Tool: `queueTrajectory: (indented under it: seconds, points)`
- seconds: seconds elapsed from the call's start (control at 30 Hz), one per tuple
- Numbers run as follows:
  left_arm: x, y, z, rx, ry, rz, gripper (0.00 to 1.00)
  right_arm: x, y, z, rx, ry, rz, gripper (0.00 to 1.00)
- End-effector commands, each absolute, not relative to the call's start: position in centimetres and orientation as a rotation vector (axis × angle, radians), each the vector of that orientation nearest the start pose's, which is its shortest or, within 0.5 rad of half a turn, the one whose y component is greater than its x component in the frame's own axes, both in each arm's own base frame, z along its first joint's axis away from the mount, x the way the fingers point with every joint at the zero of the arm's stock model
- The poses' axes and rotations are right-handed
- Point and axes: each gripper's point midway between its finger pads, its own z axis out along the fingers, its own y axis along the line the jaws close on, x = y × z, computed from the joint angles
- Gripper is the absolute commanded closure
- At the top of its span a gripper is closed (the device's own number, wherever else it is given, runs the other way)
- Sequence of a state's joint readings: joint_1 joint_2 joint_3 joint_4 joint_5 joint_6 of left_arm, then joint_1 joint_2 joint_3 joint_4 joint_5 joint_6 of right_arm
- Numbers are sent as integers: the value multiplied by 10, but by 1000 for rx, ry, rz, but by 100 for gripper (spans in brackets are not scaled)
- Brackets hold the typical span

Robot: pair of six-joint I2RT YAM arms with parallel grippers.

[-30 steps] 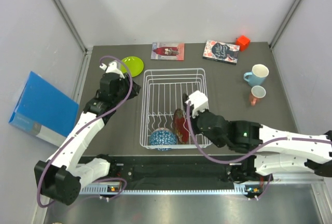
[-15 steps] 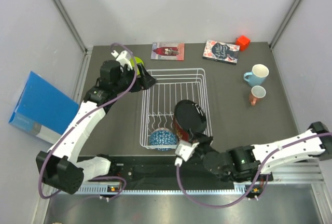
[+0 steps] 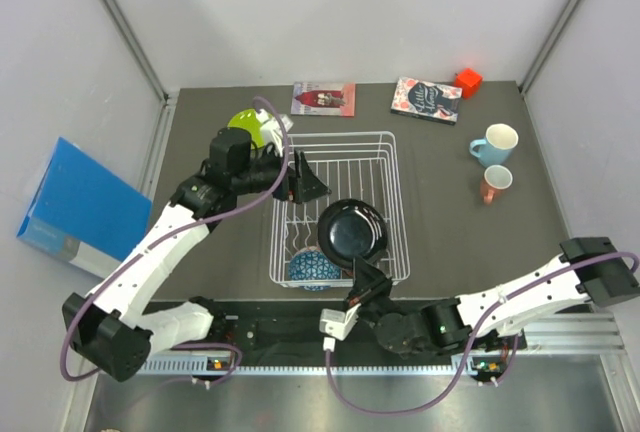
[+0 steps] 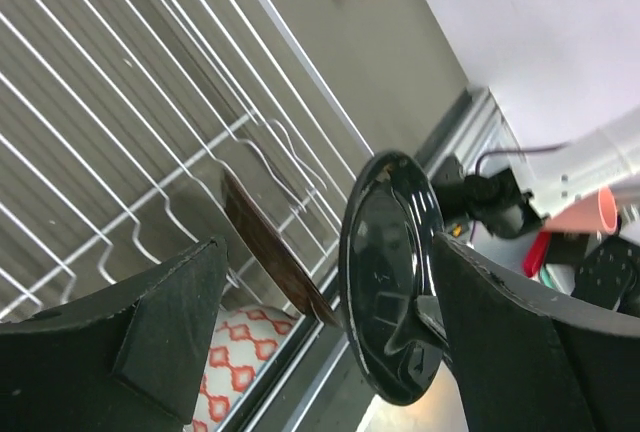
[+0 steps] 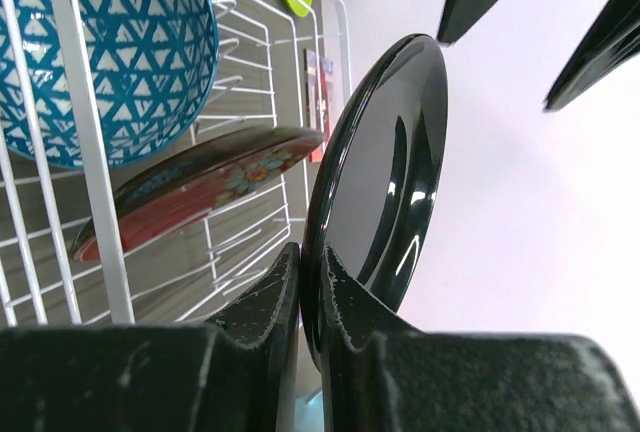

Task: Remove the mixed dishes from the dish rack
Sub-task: Place the plate at the center of the board.

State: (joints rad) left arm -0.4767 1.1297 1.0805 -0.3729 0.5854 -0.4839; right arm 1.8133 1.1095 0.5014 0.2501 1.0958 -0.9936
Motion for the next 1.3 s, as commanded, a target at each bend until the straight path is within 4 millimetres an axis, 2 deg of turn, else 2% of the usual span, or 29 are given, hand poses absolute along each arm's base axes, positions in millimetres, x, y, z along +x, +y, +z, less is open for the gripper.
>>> queueTrajectory:
  seconds: [0.0, 0.2, 0.47, 0.63, 0.77, 0.8, 0.9, 1.07, 1.1, 1.17, 1.2, 1.27]
  points:
    - [219, -264, 278, 531, 2062, -1224, 16, 99, 298, 219, -1424, 891, -389, 100]
    - [208, -274, 263, 601, 2097, -1228, 23, 95, 309, 228, -1423, 854, -359, 100]
    - [196, -278, 249, 687, 2134, -1219, 51, 95, 307, 237, -1420, 832, -361, 100]
    - [189, -277, 239, 720, 2176, -1212, 56, 100, 302, 243, -1418, 823, -381, 100]
    - [186, -278, 236, 737, 2190, -1214, 73, 103, 297, 246, -1414, 819, -395, 100]
    - [186, -277, 235, 735, 2196, -1209, 84, 104, 296, 248, -1409, 819, -395, 100]
    - [189, -277, 235, 724, 2195, -1194, 100, 105, 294, 249, -1402, 825, -396, 100]
    - [196, -275, 240, 693, 2181, -1152, 100, 108, 291, 248, -1374, 857, -416, 99]
    - [198, -275, 242, 690, 2171, -1144, 100, 108, 291, 247, -1372, 862, -420, 92]
    - [202, -274, 245, 671, 2161, -1120, 100, 109, 289, 247, -1356, 883, -419, 85]
    - [204, -274, 247, 668, 2152, -1115, 100, 109, 289, 247, -1350, 891, -419, 66]
    - [210, -272, 251, 637, 2140, -1082, 100, 110, 288, 248, -1324, 919, -407, 44]
